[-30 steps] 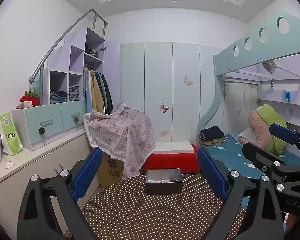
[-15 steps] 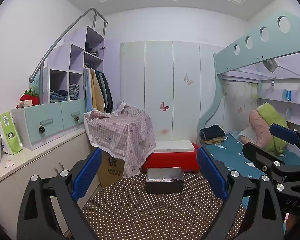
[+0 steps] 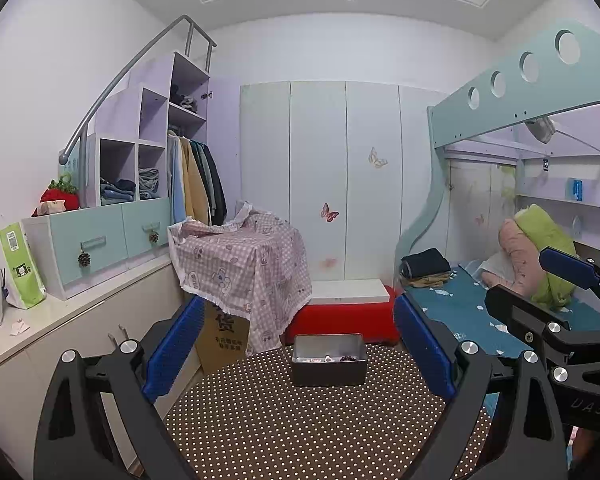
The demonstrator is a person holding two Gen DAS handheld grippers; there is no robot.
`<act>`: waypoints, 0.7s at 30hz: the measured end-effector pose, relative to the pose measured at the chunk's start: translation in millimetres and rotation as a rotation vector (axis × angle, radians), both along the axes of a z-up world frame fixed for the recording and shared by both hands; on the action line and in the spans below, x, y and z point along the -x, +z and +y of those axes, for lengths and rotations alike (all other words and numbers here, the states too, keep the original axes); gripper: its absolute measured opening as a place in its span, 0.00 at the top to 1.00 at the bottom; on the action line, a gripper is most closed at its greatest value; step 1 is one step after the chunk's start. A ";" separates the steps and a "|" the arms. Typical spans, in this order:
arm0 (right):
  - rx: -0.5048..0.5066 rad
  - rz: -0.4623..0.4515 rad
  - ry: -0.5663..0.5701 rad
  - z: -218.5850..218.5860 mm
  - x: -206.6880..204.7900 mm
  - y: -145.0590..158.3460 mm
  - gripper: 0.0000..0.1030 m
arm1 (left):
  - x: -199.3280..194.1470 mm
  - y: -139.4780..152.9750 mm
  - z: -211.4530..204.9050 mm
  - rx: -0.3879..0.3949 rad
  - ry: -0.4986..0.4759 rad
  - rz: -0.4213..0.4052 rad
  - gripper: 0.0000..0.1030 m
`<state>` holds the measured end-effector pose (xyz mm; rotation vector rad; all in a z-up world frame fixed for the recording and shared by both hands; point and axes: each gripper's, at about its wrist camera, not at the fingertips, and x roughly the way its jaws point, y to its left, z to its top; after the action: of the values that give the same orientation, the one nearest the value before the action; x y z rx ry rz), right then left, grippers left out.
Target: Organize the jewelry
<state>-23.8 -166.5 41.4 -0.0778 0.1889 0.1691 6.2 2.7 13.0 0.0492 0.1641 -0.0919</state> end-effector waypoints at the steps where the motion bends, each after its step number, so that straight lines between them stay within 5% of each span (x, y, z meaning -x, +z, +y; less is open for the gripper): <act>1: 0.000 0.000 -0.001 0.2 -0.5 -0.3 0.20 | 0.1 0.9 -0.8 0.000 0.001 -0.001 0.11; 21: -0.003 0.013 -0.006 2.6 -4.1 -11.6 0.18 | -1.5 -3.2 5.3 0.004 0.001 0.008 0.10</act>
<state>-19.7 -163.9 29.8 -0.0726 0.2016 0.1637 7.6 8.0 9.8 0.0444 0.1720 -0.0915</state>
